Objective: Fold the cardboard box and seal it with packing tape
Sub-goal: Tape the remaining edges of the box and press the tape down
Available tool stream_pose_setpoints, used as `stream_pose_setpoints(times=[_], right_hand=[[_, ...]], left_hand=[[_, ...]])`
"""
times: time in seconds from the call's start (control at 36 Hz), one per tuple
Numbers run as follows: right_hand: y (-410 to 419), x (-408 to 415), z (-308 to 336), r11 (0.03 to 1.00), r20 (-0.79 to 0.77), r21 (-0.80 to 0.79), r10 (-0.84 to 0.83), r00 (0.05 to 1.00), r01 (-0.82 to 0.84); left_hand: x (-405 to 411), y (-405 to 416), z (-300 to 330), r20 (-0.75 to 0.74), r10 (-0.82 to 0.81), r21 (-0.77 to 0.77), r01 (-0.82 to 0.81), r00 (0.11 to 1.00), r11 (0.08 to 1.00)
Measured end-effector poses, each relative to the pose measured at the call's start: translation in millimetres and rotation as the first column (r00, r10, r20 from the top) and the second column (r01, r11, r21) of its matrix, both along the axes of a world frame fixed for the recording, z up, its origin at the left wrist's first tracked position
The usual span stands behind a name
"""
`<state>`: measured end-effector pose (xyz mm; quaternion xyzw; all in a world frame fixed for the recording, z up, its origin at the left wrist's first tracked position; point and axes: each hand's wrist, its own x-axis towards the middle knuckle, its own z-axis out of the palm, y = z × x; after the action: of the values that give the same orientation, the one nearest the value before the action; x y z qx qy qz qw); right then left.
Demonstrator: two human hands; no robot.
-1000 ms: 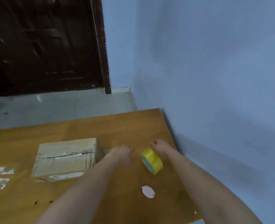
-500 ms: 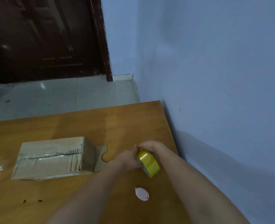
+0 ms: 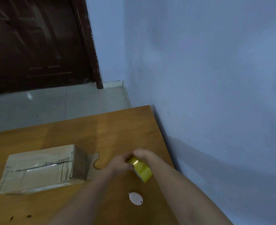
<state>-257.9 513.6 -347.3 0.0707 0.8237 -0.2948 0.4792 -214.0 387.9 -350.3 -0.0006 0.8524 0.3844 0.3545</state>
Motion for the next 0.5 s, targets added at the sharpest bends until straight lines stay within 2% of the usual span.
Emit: stream_pose_setpoints(times=[0.28, 0.44, 0.5], right_hand=[[11, 15, -2, 0.993, -0.067, -0.072, -0.094, 0.993, 0.090], [14, 21, 6, 0.991, -0.066, -0.090, -0.101, 0.993, 0.095], [19, 24, 5, 0.977, -0.029, -0.142, -0.163, 0.986, 0.157]], left_hand=[[11, 5, 4, 0.057, 0.174, 0.138, -0.180, 0.983, 0.974], [17, 14, -6, 0.008, 0.204, 0.120, -0.204, 0.979, 0.972], [19, 16, -8, -0.004, 0.223, 0.122, -0.221, 0.975, 0.968]])
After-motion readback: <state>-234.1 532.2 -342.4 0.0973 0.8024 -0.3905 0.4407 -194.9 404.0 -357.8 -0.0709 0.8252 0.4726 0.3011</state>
